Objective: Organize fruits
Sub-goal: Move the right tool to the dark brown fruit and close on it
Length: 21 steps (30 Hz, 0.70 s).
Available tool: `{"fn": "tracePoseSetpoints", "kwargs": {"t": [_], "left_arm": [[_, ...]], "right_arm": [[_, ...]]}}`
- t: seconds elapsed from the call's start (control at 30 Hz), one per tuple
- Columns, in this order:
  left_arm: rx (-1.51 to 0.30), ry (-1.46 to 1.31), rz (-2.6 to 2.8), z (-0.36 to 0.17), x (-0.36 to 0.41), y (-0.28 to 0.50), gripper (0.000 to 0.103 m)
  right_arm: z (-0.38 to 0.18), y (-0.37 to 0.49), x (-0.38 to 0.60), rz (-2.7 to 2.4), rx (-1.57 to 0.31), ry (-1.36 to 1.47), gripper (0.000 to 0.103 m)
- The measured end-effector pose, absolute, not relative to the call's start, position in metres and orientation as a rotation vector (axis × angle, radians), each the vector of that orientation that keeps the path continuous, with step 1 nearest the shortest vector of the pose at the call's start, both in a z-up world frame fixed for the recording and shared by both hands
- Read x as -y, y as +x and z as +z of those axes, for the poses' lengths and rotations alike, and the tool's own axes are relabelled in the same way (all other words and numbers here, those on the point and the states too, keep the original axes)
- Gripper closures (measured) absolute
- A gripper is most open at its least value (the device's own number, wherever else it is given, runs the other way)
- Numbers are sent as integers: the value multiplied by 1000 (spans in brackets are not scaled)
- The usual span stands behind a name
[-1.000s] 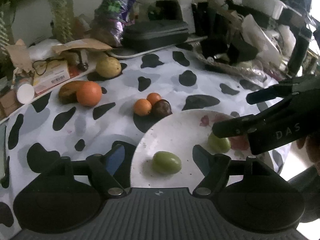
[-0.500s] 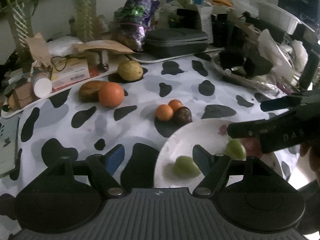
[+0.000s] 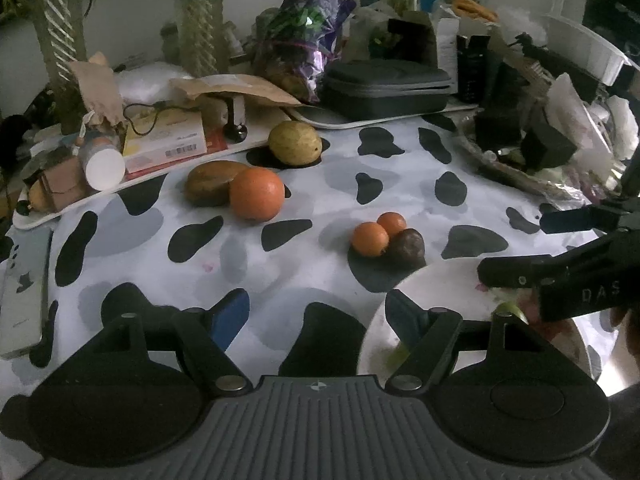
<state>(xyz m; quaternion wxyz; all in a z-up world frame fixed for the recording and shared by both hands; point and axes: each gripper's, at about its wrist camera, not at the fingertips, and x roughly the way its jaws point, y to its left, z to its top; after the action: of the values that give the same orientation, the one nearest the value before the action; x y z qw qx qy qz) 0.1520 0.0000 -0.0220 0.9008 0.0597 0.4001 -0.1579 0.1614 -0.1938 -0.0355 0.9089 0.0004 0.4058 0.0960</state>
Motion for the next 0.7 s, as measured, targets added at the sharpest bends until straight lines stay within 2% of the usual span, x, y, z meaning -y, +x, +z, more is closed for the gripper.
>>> {"fn": "tracePoseSetpoints", "kwargs": {"t": [0.4, 0.7], "left_arm": [[-841, 141, -319, -28, -7, 182, 29], [-858, 154, -309, -36, -16, 202, 29]], "right_arm": [[-46, 192, 175, 237, -877, -21, 1], [-57, 221, 160, 264, -931, -41, 16]]}}
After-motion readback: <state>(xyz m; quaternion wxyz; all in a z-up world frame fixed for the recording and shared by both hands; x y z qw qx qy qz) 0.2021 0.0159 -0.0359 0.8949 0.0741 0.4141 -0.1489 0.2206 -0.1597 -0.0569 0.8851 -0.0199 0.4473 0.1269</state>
